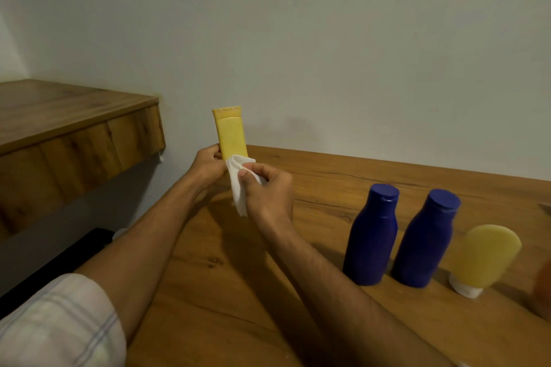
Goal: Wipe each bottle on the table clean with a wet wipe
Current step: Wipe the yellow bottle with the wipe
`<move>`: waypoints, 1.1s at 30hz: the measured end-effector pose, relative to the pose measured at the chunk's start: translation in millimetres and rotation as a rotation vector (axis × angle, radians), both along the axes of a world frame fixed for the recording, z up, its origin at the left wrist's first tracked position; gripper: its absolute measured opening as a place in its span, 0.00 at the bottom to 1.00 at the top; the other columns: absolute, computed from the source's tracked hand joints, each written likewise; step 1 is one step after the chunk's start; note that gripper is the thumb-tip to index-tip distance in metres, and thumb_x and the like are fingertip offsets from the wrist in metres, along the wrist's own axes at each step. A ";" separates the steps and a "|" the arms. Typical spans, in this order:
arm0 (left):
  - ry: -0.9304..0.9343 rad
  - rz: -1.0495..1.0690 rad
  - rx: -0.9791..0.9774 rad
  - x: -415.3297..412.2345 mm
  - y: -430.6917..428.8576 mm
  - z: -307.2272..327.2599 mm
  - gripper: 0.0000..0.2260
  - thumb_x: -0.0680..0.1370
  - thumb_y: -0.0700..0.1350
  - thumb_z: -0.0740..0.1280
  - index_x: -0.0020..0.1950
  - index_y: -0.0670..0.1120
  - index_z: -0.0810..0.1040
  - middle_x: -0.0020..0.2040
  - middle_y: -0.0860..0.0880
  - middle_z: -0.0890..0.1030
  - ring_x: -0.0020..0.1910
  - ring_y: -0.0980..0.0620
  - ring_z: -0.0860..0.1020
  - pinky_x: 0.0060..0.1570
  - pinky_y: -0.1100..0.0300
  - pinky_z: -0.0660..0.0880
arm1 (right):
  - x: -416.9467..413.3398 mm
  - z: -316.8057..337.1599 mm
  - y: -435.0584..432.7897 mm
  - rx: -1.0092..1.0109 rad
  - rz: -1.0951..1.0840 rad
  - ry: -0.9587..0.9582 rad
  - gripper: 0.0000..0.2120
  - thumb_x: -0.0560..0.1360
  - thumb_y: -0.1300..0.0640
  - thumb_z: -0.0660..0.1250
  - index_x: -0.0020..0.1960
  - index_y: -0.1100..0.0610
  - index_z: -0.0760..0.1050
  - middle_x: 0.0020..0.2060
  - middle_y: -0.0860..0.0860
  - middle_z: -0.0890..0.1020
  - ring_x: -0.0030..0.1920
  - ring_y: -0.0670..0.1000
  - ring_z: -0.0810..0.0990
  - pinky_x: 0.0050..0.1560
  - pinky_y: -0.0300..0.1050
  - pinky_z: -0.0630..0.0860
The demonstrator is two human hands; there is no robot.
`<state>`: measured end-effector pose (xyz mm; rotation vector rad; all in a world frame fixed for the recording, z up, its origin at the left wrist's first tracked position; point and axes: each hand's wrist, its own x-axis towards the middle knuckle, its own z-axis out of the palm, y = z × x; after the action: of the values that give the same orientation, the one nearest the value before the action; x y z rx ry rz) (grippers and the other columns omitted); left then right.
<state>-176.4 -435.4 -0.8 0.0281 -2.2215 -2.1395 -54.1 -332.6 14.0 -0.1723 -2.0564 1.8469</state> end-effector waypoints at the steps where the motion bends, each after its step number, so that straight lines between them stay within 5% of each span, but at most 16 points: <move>1: -0.007 0.002 0.048 4.6 -0.3 4.4 0.05 0.73 0.42 0.70 0.47 0.45 0.77 0.52 0.36 0.80 0.46 0.40 0.79 0.58 0.42 0.77 | 4.6 3.8 -0.1 0.004 -0.001 0.024 0.13 0.77 0.56 0.67 0.60 0.56 0.78 0.57 0.51 0.80 0.48 0.46 0.76 0.50 0.49 0.81; 3: 0.001 0.001 0.104 18.8 2.3 13.3 0.02 0.72 0.41 0.67 0.43 0.46 0.76 0.44 0.40 0.79 0.42 0.42 0.78 0.57 0.44 0.76 | 13.4 10.6 0.4 0.015 -0.008 0.074 0.12 0.77 0.56 0.67 0.59 0.56 0.79 0.55 0.51 0.81 0.47 0.46 0.77 0.50 0.47 0.81; 9: 0.039 -0.025 0.205 70.7 17.0 34.4 0.10 0.81 0.40 0.60 0.40 0.45 0.72 0.30 0.47 0.77 0.23 0.57 0.78 0.28 0.63 0.76 | 49.0 26.8 8.8 0.036 0.046 0.177 0.11 0.77 0.55 0.66 0.58 0.55 0.79 0.51 0.47 0.80 0.47 0.45 0.78 0.49 0.46 0.81; 14: 0.049 -0.123 0.422 122.6 26.4 44.4 0.09 0.69 0.47 0.68 0.46 0.44 0.75 0.36 0.45 0.78 0.34 0.49 0.79 0.39 0.55 0.77 | 88.3 37.7 26.1 0.042 0.120 0.255 0.08 0.77 0.53 0.66 0.55 0.50 0.79 0.43 0.37 0.77 0.48 0.42 0.77 0.47 0.42 0.80; 18: 0.054 -0.207 0.555 165.9 39.6 49.1 0.05 0.78 0.41 0.63 0.51 0.43 0.76 0.41 0.44 0.78 0.43 0.47 0.77 0.56 0.49 0.73 | 118.7 42.3 46.0 0.016 0.172 0.289 0.06 0.77 0.53 0.67 0.53 0.49 0.79 0.47 0.42 0.81 0.48 0.42 0.79 0.46 0.39 0.80; 23: 0.092 -0.343 0.604 209.4 61.9 55.6 0.17 0.76 0.37 0.61 0.65 0.39 0.72 0.46 0.42 0.78 0.44 0.47 0.78 0.45 0.54 0.77 | 146.0 44.9 77.8 -0.006 0.130 0.320 0.06 0.76 0.53 0.67 0.53 0.48 0.80 0.46 0.42 0.82 0.46 0.40 0.80 0.40 0.34 0.79; 26: 0.109 -0.436 0.632 226.0 78.6 58.6 0.27 0.70 0.40 0.65 0.69 0.39 0.70 0.51 0.41 0.79 0.45 0.46 0.80 0.44 0.53 0.79 | 153.9 46.1 97.5 0.020 0.045 0.318 0.10 0.76 0.52 0.67 0.56 0.50 0.80 0.50 0.46 0.82 0.49 0.44 0.81 0.44 0.41 0.81; 33: 0.113 -0.565 0.619 248.7 109.3 51.0 0.25 0.78 0.54 0.60 0.69 0.39 0.70 0.52 0.37 0.79 0.48 0.39 0.77 0.42 0.49 0.75 | 180.8 48.2 137.6 0.008 -0.114 0.453 0.09 0.76 0.54 0.68 0.56 0.53 0.80 0.48 0.45 0.83 0.49 0.43 0.81 0.40 0.34 0.78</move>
<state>72.3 -326.1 50.2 -0.7487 -1.5381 -2.9343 126.7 -195.0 62.3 0.1196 -1.7038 1.6282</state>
